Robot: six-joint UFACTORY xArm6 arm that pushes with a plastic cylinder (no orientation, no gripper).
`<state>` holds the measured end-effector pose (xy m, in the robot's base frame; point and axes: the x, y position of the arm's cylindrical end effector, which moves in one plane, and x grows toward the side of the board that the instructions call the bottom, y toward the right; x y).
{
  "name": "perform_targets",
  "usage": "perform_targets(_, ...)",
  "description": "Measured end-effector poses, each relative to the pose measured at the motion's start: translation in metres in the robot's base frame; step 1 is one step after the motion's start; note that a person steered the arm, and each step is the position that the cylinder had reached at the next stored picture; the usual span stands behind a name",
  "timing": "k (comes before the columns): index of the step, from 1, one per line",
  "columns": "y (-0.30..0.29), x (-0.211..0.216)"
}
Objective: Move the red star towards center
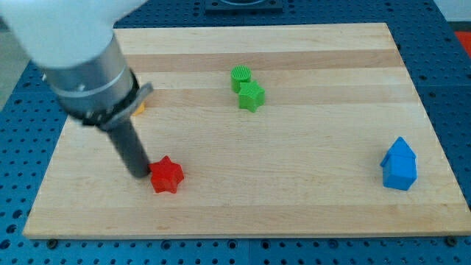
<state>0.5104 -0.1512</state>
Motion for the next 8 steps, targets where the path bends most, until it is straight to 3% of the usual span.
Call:
perform_targets(1,0.003,-0.003)
perform_targets(2,-0.053,0.039)
perform_targets(3,0.016,0.052)
perform_targets(4,0.083,0.001)
perform_targets(5,0.101,-0.012)
perform_targets(7,0.22,0.023)
perform_targets(8,0.221,0.07)
